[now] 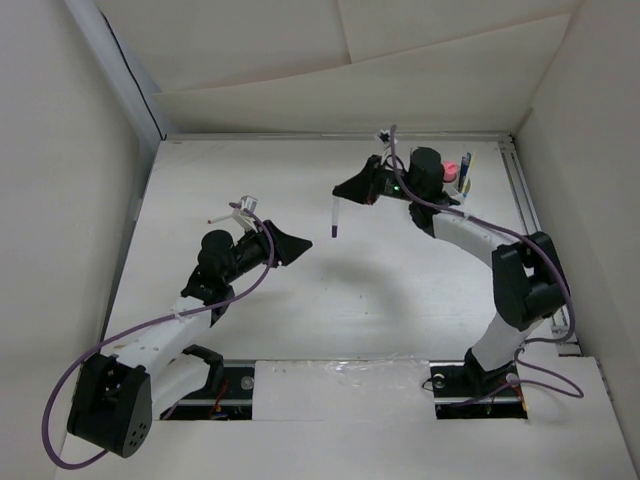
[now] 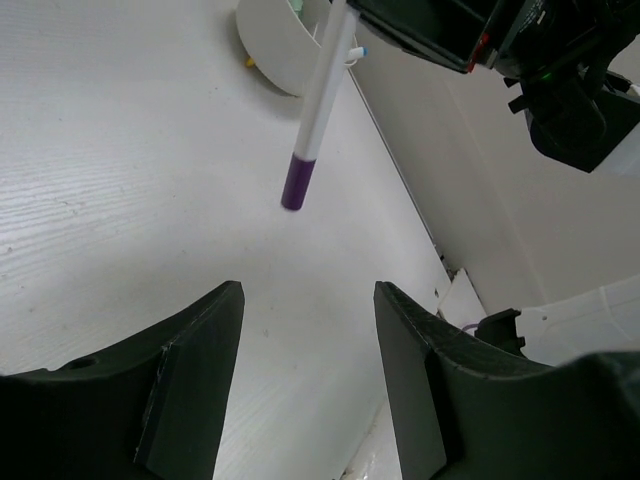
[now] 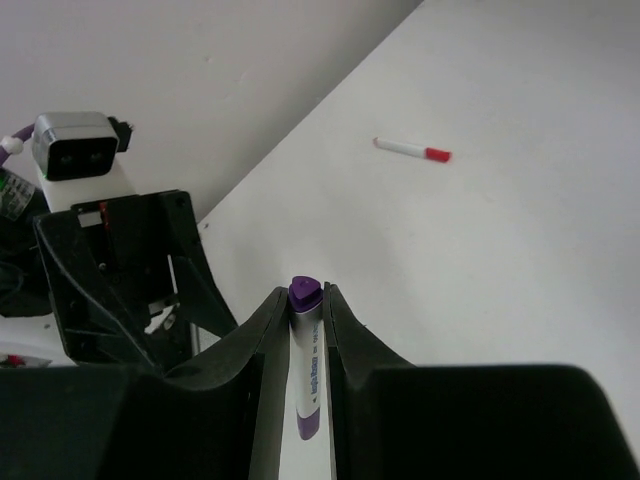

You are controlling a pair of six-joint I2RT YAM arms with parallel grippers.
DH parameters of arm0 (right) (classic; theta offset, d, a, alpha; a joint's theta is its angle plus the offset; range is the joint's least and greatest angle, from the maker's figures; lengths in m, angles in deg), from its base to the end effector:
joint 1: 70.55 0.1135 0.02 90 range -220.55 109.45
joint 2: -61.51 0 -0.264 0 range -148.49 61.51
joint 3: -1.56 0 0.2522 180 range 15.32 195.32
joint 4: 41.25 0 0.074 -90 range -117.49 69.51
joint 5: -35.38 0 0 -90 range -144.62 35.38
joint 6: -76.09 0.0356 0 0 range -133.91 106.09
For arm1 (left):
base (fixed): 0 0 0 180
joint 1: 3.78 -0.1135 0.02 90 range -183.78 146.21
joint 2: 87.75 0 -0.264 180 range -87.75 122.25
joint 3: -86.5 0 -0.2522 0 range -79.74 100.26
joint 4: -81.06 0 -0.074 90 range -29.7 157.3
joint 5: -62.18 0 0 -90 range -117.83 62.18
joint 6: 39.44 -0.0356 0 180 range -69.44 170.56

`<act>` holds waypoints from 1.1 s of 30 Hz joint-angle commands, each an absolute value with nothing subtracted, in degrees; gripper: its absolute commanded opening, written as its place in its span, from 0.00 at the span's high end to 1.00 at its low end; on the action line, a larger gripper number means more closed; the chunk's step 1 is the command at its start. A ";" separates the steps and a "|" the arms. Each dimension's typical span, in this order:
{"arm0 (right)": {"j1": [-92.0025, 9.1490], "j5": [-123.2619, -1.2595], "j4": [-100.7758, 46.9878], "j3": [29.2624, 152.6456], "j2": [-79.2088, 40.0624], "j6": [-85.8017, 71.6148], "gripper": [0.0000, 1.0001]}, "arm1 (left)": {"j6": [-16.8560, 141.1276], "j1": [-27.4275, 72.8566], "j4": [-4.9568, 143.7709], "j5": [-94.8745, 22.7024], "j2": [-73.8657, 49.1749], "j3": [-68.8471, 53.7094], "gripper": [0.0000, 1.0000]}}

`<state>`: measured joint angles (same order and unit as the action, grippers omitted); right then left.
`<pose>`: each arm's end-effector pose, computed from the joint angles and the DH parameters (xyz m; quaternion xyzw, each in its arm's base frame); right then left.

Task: Sort the stationery into containers
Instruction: Pass the stationery from the left arm to the right, then place the stationery into the container

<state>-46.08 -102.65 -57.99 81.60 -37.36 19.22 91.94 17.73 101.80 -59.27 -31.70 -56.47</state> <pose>0.3505 0.1886 0.2894 -0.2320 0.6770 0.5622 0.4144 0.1935 -0.0962 0.2534 0.0759 0.6939 -0.5214 0.4909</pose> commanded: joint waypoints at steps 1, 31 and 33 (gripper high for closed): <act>-50.94 -101.47 -61.94 79.31 -30.96 17.73 0.92 | 91.69 17.66 104.83 -59.90 -32.39 -55.48 0.49; -76.88 -47.24 -43.13 72.97 -22.33 11.67 0.93 | 93.97 17.66 97.63 -48.39 -26.58 -54.34 0.58; -76.88 -45.57 -43.13 73.59 -23.56 11.67 0.93 | 93.97 17.66 97.63 -46.38 -26.58 -54.34 0.58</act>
<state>-76.53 -49.41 -39.89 70.24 -22.87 11.37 93.80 17.73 96.21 -48.69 -26.19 -56.45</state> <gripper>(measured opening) 0.222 0.420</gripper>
